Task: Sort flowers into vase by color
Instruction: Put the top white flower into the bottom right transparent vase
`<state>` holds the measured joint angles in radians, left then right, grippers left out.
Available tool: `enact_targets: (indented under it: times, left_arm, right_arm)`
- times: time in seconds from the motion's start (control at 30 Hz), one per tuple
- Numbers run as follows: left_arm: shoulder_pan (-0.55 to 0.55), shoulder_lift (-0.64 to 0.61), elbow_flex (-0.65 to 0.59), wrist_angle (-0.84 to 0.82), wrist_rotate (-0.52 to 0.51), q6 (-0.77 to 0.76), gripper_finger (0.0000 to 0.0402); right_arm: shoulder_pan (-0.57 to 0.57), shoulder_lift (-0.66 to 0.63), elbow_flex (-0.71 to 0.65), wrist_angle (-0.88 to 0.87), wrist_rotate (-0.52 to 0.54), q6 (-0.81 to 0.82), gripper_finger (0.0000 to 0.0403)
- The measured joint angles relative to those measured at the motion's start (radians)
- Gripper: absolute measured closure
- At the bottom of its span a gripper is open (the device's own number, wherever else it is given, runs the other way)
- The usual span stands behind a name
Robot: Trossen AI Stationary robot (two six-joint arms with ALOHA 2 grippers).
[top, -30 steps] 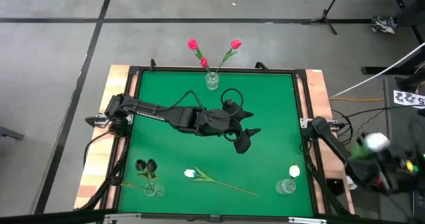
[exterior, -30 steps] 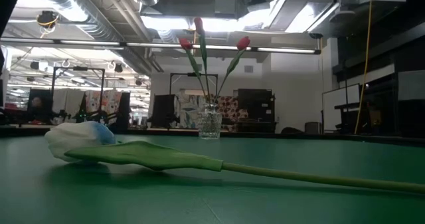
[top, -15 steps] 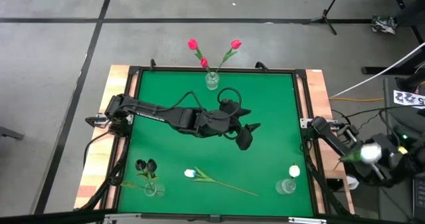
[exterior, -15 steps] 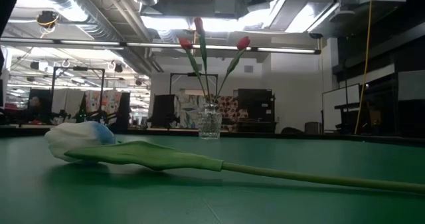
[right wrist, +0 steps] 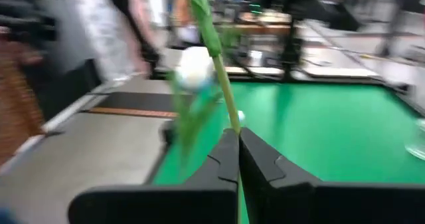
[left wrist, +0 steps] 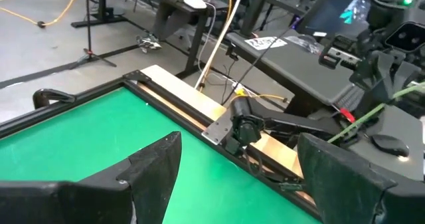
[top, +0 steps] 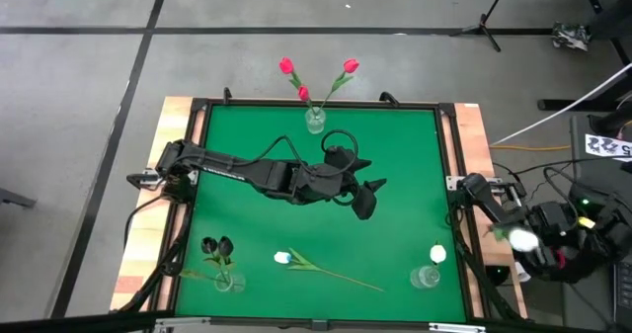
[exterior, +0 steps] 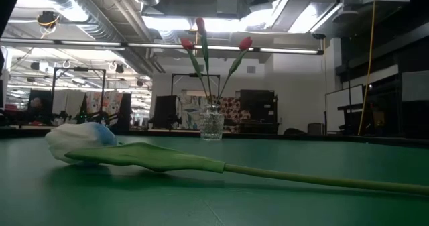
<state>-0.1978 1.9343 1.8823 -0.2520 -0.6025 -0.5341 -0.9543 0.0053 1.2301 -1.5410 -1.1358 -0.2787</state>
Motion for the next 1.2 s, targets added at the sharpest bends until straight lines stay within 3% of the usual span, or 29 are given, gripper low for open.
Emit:
enact_targets:
  times: [0.17,0.23,0.33,0.57,0.8,0.87,0.97,1.07,1.13,1.2]
  left_arm:
    - [0.000,0.000,0.000,0.000,-0.034,-0.015,0.0108]
    - [0.000,0.000,0.000,0.000,-0.039,-0.015,0.0108]
    - [0.000,0.000,0.000,0.000,-0.049,-0.016,0.0108]
    - [0.000,0.000,0.000,0.000,-0.064,-0.021,0.0108]
    - [-0.001,0.000,0.000,0.000,-0.064,-0.029,0.0108]
    - [-0.001,0.000,0.000,0.000,-0.064,-0.032,0.0108]
    - [-0.003,0.000,0.000,0.000,-0.064,-0.036,0.0108]
    - [-0.003,0.000,0.000,-0.003,-0.064,-0.035,0.0108]
    - [-0.003,0.000,0.000,-0.003,-0.064,-0.025,0.0108]
    - [-0.005,0.000,0.000,-0.004,-0.064,-0.013,0.0108]
  right_arm:
    - [0.000,0.000,0.018,0.104,0.083,0.094,0.0403]
    - [0.015,0.000,0.025,0.200,0.024,0.168,0.0403]
    - [0.091,0.000,0.011,0.359,-0.182,0.311,0.0403]
    - [0.368,0.000,-0.103,0.326,-0.157,0.385,0.0403]
    - [0.503,0.000,-0.178,0.430,-0.300,0.430,0.0403]
    - [0.499,0.000,-0.196,0.423,-0.282,0.378,0.0403]
    - [0.406,0.000,-0.200,0.279,-0.235,0.137,0.0403]
    - [0.266,0.000,-0.235,0.122,-0.417,-0.133,0.0403]
    - [0.236,0.000,-0.264,-0.018,-0.416,-0.242,0.0403]
    - [0.220,0.000,-0.281,-0.028,-0.421,-0.286,0.0403]
